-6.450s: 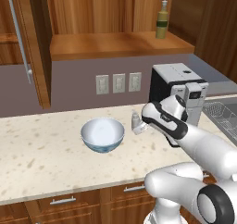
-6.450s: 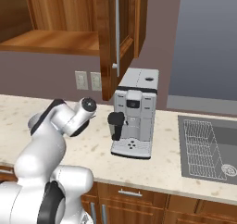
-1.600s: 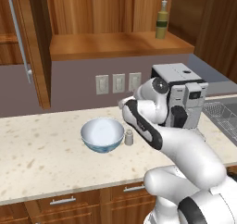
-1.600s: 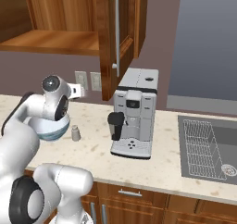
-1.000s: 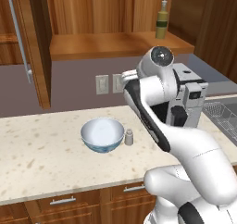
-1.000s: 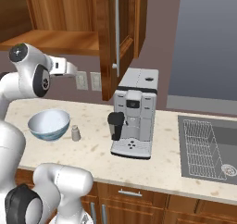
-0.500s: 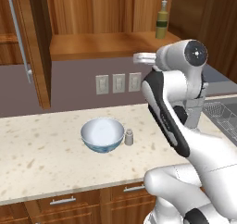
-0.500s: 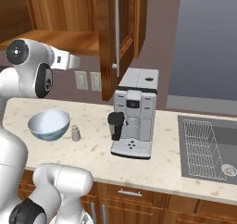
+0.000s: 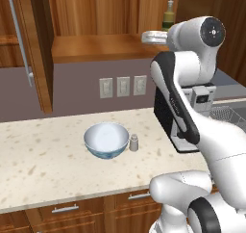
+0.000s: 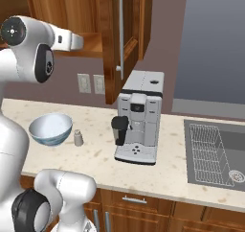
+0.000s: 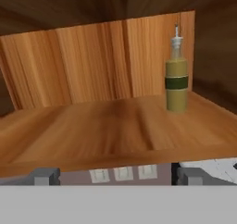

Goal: Retrieve the bottle and the shaker from the cabinet and place them next to the mixing bowl on the counter. Then add garlic from the fridge to the mixing bowl.

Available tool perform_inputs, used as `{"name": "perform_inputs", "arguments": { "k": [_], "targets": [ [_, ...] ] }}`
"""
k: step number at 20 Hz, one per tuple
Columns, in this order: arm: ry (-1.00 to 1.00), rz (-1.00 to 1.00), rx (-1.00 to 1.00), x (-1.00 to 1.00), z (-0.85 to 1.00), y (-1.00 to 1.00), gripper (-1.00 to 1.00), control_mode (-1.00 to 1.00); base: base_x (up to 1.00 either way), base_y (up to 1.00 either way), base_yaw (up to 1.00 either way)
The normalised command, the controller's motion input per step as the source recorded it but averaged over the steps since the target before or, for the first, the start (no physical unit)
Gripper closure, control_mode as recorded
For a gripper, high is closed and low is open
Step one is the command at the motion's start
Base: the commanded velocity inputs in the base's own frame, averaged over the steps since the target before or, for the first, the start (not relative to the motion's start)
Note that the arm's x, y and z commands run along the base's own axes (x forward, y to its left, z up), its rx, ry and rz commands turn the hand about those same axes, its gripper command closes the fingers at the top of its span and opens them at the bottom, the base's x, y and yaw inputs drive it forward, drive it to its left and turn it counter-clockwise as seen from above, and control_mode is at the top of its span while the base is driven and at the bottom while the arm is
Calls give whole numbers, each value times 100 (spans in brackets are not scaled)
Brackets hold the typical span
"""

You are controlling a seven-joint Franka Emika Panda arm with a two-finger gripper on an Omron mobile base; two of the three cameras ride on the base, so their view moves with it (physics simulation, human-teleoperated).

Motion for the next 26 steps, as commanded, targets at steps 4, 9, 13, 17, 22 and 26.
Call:
{"name": "perform_inputs", "arguments": {
  "k": [4, 9, 13, 17, 22, 26],
  "targets": [
    [0, 6, -6, 10, 2, -21, -100, -100, 0, 0, 0],
    [0, 2, 0, 15, -2, -55, -100, -100, 0, 0, 0],
    [3, -4, 0, 3, 28, -44, -100, -100, 0, 0, 0],
    [12, -20, -2, 23, 16, 0, -100, -100, 0, 0, 0],
    [18, -17, 0, 34, 1, -9, -100, -100, 0, 0, 0],
    [4, -1, 3, 29, -1, -41, -100, -100, 0, 0, 0]
  ]
}}
